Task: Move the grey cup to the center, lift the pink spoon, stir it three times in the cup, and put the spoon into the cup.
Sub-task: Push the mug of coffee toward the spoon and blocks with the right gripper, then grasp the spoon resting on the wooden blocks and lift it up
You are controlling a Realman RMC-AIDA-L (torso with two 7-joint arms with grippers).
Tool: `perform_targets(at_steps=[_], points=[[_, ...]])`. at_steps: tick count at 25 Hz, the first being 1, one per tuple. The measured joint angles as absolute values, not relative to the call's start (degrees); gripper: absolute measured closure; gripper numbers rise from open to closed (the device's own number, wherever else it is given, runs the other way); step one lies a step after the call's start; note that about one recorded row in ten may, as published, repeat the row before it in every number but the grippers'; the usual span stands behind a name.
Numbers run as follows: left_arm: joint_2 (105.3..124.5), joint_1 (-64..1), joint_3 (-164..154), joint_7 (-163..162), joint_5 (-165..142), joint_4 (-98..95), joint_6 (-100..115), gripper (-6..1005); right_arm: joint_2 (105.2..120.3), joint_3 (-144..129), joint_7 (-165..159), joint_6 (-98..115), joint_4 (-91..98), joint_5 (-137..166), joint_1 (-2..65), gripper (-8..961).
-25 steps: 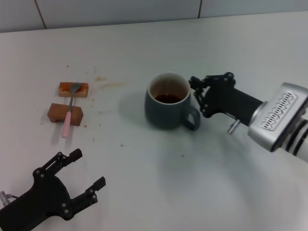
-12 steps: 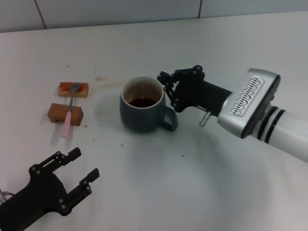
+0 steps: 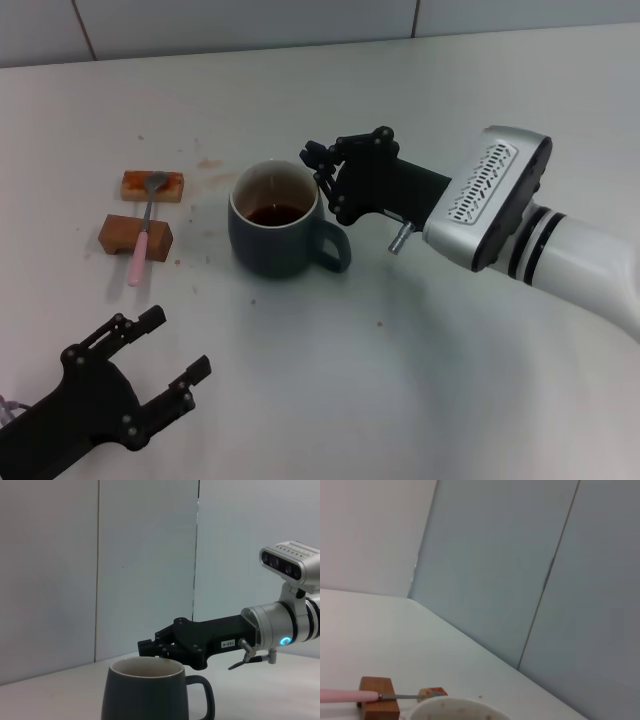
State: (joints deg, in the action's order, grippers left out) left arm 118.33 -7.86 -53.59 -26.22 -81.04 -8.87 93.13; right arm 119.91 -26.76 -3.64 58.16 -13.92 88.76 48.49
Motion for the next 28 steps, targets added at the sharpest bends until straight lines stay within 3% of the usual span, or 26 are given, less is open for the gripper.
perform_targets(at_steps=[5,12,21,28], points=[[118.39,-7.8,-53.0,-25.9,-81.0,-8.9,93.0,286,119.85,-25.2,-3.5,58.9,-13.5,88.8,47.1,900],[118.39,-7.9,-52.1,-25.9,-81.0,-8.9,92.7,170,119.28,-23.7,-4.1,74.6,-10.7,88.8,37.8,900],[118.4,-8.3,-49.6,-25.9,-81.0,-8.9,93.0,170,119.07,-24.7,-9.6,100.8,-1.3,100.7,23.3,900],[118.56,-8.6,-49.0,-25.8,-81.0,-8.9,93.0,170,119.09,-24.7,-20.6,102.3,6.7,114.4,18.9,887]])
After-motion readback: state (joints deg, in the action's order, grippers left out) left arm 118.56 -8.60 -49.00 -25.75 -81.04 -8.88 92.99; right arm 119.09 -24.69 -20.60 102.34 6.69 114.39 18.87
